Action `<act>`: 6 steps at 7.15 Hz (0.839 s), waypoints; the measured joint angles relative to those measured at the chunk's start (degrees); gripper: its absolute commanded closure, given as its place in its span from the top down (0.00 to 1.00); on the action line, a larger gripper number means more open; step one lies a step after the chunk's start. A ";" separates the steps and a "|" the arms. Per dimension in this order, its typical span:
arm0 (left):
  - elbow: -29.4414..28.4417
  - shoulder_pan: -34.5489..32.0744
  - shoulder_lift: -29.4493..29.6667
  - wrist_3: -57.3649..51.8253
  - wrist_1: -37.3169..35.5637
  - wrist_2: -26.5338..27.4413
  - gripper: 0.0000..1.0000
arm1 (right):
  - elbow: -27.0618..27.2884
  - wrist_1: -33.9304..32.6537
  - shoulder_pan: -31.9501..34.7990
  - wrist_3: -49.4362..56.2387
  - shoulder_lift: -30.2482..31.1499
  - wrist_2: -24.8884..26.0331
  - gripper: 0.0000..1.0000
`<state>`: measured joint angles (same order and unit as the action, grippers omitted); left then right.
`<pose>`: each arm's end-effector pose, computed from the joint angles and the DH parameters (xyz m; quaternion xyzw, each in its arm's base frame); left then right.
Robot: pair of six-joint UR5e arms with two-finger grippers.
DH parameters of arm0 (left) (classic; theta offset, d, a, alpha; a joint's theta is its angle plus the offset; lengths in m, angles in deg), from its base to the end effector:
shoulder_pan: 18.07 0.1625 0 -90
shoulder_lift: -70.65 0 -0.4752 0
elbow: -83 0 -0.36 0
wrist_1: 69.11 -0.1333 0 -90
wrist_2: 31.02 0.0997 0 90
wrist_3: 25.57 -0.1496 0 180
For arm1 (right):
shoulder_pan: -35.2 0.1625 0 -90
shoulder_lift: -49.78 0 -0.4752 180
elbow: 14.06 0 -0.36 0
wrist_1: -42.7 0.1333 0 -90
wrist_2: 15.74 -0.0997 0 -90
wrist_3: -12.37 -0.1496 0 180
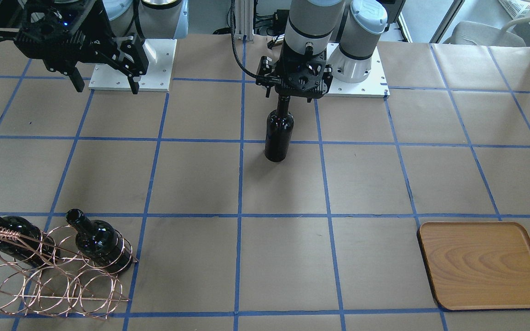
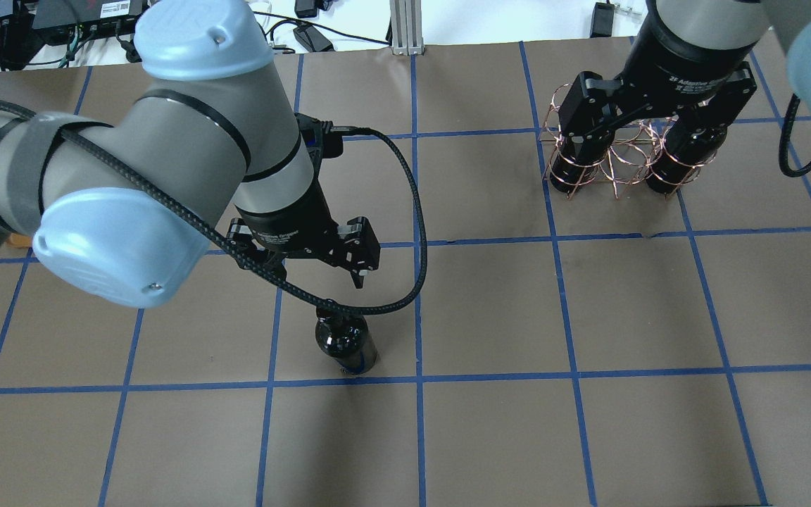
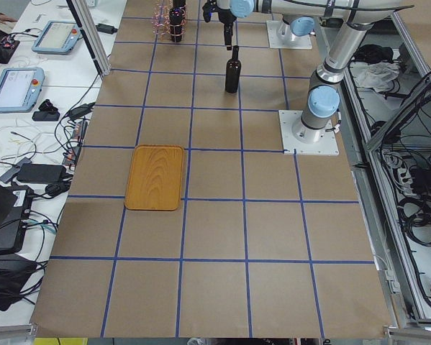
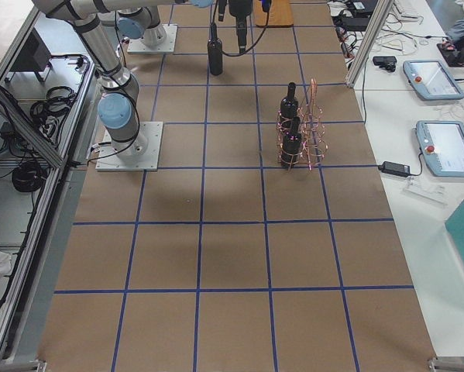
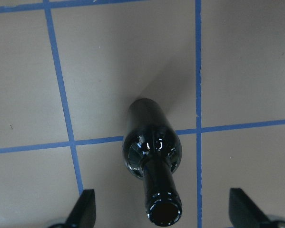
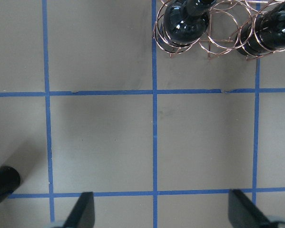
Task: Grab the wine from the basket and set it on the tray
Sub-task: 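Reach the left gripper over the standing bottle while the right arm withdraws, then lower the left gripper and close it on the bottle neck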
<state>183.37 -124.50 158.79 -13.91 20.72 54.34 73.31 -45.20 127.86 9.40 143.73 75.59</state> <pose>-0.2576 -0.3595 0.4222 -0.0385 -0.9958 -0.0803 0.0215 0.1499 -0.4295 0.5365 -0.0032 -0.9992 0.0396 0.0097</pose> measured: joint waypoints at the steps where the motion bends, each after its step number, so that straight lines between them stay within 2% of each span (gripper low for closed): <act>1: 0.98 -0.30 0.21 0.02 -0.09 -0.07 0.90 | -0.56 0.39 -0.06 0.01 -0.24 0.04 1.00; 3: 2.48 -0.49 0.46 0.03 -0.10 0.01 0.86 | -0.76 0.59 -0.11 0.04 -0.18 0.11 1.00; 6: 3.53 -0.53 0.62 0.09 -0.02 -0.17 0.51 | -0.79 0.62 -0.04 0.06 -0.09 0.23 1.00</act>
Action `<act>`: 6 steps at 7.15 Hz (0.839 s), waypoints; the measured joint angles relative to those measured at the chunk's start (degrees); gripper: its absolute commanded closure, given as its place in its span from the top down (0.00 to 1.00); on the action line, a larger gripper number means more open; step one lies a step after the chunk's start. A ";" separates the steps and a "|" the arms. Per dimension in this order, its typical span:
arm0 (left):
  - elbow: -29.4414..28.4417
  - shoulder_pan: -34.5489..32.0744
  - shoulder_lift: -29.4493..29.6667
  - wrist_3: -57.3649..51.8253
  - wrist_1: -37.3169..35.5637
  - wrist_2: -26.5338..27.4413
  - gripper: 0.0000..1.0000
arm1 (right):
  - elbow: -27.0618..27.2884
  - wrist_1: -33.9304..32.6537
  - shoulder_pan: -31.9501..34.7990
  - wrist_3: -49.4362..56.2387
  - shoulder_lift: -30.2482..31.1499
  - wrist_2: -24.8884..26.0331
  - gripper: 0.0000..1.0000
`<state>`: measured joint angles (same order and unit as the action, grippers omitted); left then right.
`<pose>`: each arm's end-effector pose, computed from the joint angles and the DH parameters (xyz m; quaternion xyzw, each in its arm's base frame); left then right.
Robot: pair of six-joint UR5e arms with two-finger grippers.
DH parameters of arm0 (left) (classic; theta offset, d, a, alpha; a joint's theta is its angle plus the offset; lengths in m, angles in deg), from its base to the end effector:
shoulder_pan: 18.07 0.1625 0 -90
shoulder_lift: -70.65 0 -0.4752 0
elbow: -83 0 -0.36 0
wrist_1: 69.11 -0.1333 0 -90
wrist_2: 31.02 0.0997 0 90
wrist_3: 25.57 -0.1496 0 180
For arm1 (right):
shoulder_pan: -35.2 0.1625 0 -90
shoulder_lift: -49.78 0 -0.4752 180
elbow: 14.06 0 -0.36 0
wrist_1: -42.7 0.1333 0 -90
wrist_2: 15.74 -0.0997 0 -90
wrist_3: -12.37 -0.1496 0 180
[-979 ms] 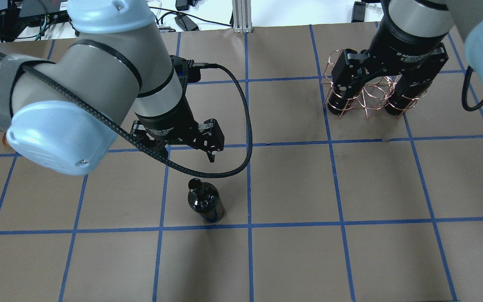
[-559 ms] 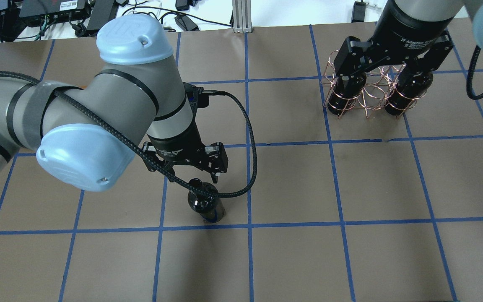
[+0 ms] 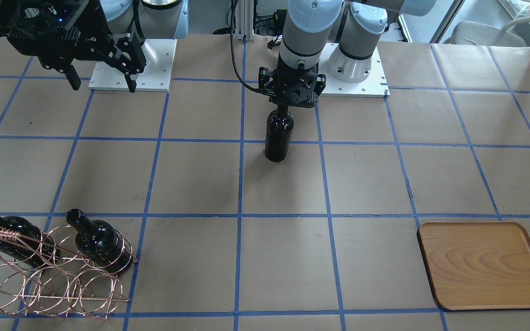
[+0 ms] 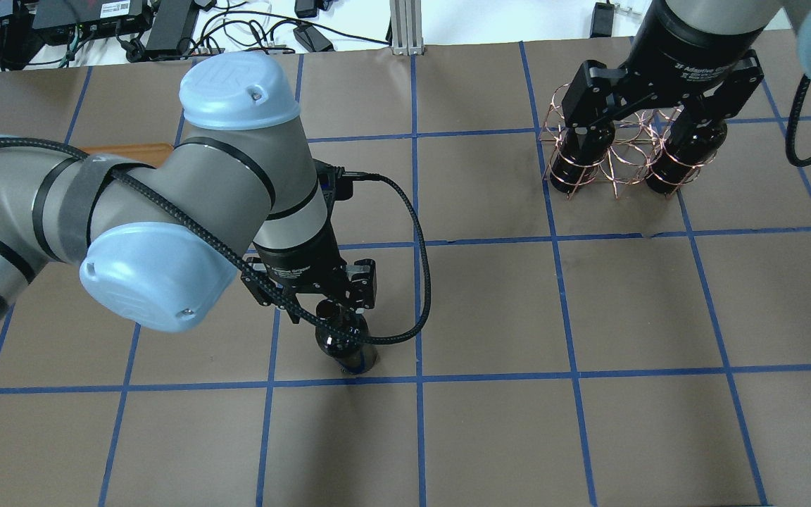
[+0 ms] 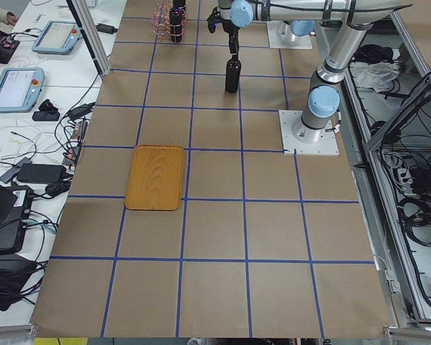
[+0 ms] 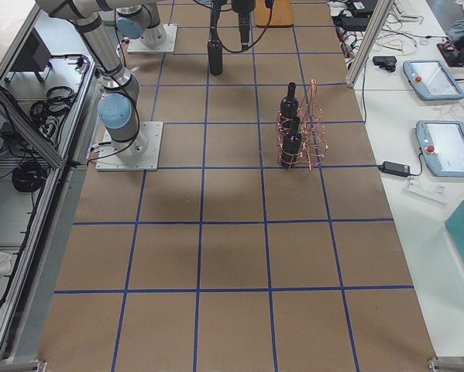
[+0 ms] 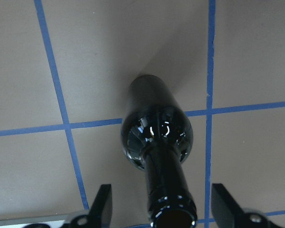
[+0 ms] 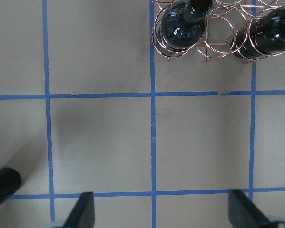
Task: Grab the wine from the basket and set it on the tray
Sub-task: 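Lower the left gripper and close it on the bottle neck, then carry the bottle with the left gripper over the wooden tray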
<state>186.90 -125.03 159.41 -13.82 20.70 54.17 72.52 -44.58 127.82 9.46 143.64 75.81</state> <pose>-0.2580 -0.3459 0.3916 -0.0406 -0.9924 -0.1155 0.0135 0.1491 -0.4300 0.5411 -0.0031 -0.9991 0.0404 0.0116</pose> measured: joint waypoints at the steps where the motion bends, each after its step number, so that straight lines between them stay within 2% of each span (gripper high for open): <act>1: 0.03 0.00 0.10 0.09 0.07 -0.12 0.43 | 0.00 0.00 0.00 0.01 0.00 0.02 1.00; 3: 0.06 0.00 0.46 0.92 0.37 -0.20 0.42 | 0.00 0.00 0.01 -0.03 0.04 0.01 1.00; 4: 0.05 0.00 0.59 1.54 0.42 -0.39 0.34 | 0.00 -0.02 0.01 -0.03 0.05 -0.08 1.00; 5: -0.04 0.00 0.67 1.82 0.40 -0.60 0.00 | 0.00 -0.08 0.03 -0.04 0.03 -0.19 1.00; 6: -0.25 0.01 0.81 1.94 0.28 -0.74 0.00 | 0.00 -0.13 0.05 -0.03 0.04 -0.25 1.00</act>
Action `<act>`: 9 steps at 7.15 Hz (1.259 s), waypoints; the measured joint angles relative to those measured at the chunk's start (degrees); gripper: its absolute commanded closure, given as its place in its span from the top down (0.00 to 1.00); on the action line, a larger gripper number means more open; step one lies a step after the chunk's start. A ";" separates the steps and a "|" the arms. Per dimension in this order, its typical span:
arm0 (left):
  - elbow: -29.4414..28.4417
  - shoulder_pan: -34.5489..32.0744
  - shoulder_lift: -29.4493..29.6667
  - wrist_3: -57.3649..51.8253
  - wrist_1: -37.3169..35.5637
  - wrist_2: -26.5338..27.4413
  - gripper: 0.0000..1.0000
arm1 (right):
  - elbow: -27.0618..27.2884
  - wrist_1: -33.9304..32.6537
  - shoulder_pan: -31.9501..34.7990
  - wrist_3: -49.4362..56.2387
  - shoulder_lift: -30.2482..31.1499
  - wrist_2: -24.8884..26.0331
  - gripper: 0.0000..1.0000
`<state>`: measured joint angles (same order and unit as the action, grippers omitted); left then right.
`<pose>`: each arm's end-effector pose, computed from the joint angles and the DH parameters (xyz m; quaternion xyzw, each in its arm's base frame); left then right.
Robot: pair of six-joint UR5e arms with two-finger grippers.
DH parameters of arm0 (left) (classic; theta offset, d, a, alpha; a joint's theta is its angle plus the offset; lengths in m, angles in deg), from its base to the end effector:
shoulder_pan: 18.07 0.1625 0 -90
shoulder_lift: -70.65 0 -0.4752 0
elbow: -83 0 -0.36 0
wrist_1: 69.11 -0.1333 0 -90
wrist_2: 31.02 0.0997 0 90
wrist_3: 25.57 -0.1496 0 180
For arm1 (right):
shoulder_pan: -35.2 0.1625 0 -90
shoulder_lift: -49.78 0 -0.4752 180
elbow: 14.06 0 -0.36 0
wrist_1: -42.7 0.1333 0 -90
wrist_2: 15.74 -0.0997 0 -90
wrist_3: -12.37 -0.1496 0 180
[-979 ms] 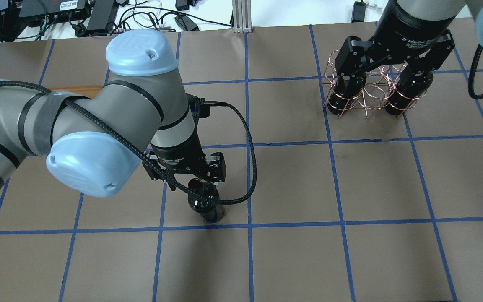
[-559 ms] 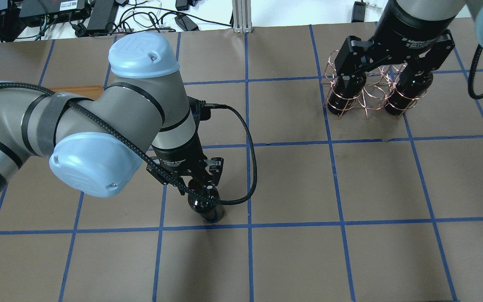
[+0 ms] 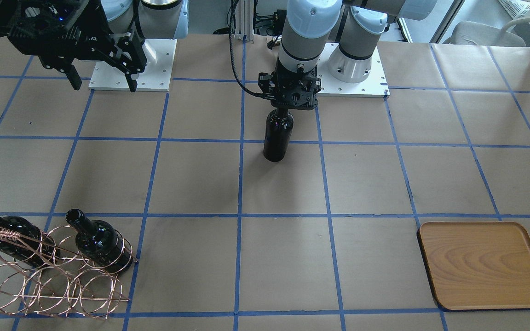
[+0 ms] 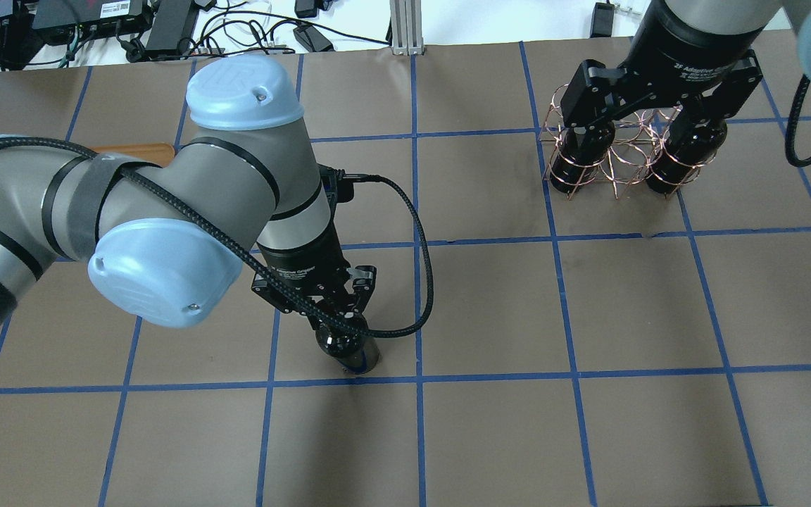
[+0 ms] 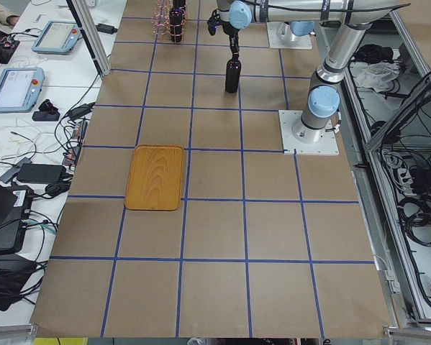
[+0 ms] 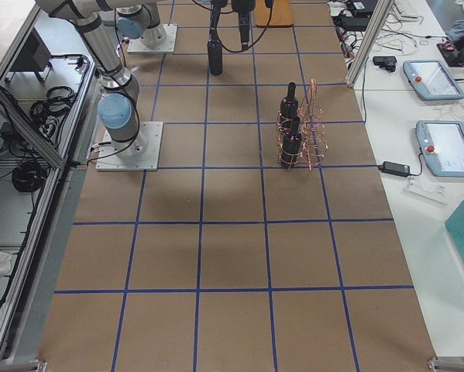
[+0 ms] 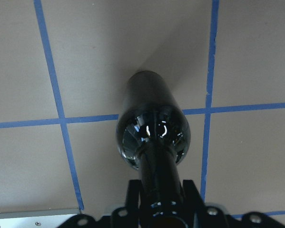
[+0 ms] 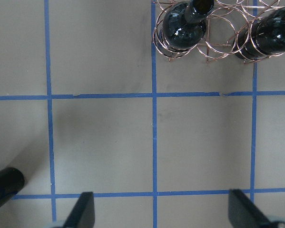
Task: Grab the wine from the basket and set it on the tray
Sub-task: 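Carry the bottle with the left gripper over the wooden tray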
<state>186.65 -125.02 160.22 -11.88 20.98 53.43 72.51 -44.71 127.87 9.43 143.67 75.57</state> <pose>-0.2608 -0.3488 0.3875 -0.0226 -0.9919 -0.1243 0.0158 0.1501 -0.4300 0.5416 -0.0028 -0.9991 0.0418 0.0094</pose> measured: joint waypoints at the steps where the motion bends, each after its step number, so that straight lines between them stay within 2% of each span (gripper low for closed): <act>1: -0.39 0.07 0.20 0.03 -0.11 0.00 0.00 | 0.00 -0.03 0.00 -0.02 0.00 0.00 1.00; 3: -2.86 0.70 0.43 -0.58 -0.13 0.46 0.00 | 0.00 -0.04 -0.01 -0.03 -0.02 -0.03 1.00; 5: -7.66 1.80 1.24 -1.02 -0.22 1.73 0.00 | 0.00 -0.10 -0.03 -0.02 -0.01 -0.06 1.00; 7: -13.14 7.17 3.45 -3.40 -0.13 2.49 0.00 | 0.00 -0.16 0.01 -0.04 0.05 -0.19 1.00; 9: -17.51 15.22 6.17 -10.23 0.34 2.91 0.00 | 0.00 -0.20 0.04 -0.05 0.05 -0.33 1.00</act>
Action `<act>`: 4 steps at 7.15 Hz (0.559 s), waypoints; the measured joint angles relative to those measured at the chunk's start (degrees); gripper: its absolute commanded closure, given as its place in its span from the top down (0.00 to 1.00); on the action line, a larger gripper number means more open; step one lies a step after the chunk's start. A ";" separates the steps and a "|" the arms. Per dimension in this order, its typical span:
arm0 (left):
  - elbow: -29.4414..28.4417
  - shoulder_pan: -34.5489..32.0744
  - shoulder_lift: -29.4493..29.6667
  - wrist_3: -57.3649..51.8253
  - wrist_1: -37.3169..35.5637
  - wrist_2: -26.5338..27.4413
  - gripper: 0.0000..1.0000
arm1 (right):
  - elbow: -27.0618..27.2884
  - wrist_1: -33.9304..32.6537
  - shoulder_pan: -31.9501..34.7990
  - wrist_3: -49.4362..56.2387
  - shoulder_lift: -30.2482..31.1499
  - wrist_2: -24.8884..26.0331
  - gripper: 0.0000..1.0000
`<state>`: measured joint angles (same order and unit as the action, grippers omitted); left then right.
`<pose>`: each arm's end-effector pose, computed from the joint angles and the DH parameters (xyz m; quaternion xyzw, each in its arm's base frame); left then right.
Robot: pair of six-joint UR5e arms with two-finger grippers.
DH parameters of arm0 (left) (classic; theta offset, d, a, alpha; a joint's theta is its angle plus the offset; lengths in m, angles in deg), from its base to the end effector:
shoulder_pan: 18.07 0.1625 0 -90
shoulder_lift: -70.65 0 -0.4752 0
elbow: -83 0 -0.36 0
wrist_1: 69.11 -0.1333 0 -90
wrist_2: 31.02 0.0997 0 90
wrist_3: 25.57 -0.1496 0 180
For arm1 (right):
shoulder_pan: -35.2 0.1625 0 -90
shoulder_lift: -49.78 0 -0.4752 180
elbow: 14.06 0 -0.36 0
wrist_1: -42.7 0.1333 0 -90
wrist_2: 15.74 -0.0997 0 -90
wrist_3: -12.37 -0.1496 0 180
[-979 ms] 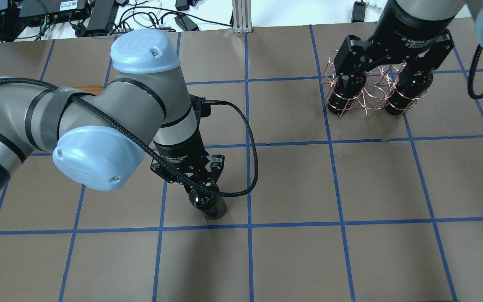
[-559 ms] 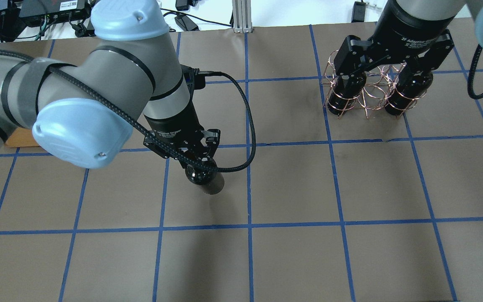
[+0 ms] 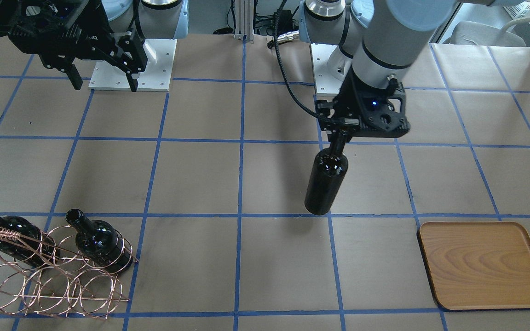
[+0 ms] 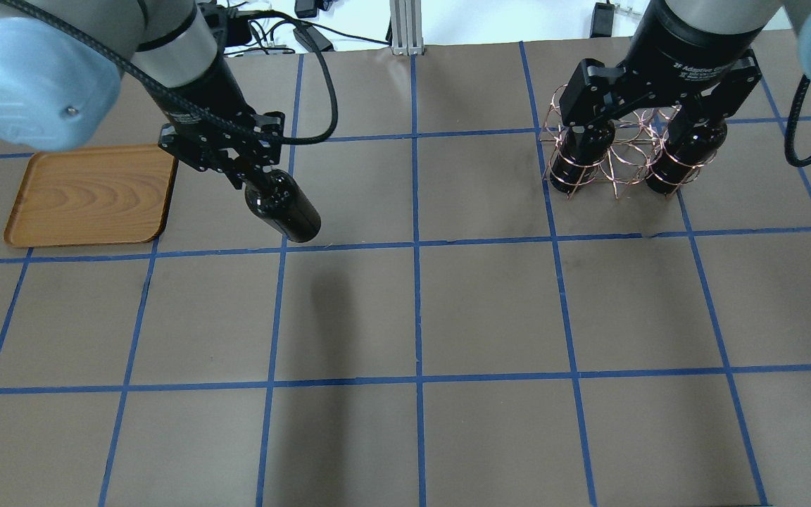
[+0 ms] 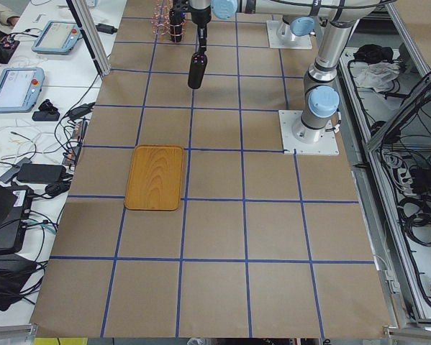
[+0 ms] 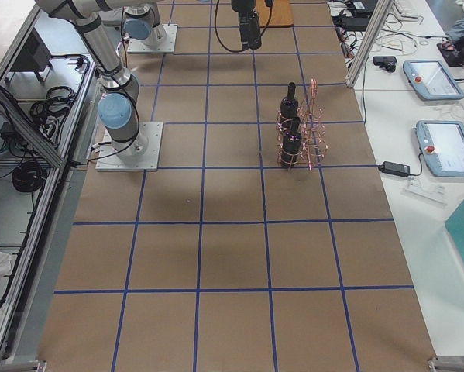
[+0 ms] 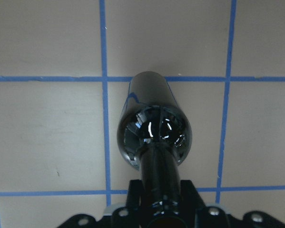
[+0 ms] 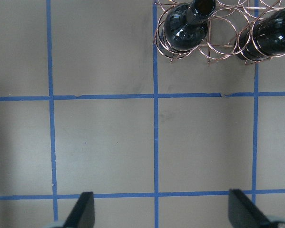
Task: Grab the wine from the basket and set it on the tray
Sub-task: 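Carry the bottle with the left gripper over the wooden tray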
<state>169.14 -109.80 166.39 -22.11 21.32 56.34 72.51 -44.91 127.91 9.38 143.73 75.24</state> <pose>-0.1552 -0.4965 0.4702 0.0156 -0.9994 -0.0212 0.0221 0.1512 -0.4299 0.5425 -0.0028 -0.9990 0.0439 0.0064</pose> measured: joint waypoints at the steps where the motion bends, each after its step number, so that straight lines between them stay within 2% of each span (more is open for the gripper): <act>1: -1.93 4.06 1.50 -4.29 0.55 0.60 0.00 | 0.00 -0.01 0.01 0.00 0.00 -0.03 1.00; 4: -9.09 15.58 6.64 -18.24 3.05 2.44 0.00 | 0.00 0.06 0.01 0.00 0.00 -0.03 1.00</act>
<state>160.05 -94.22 173.03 -40.35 24.37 58.77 72.51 -44.85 127.92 9.38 143.73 75.21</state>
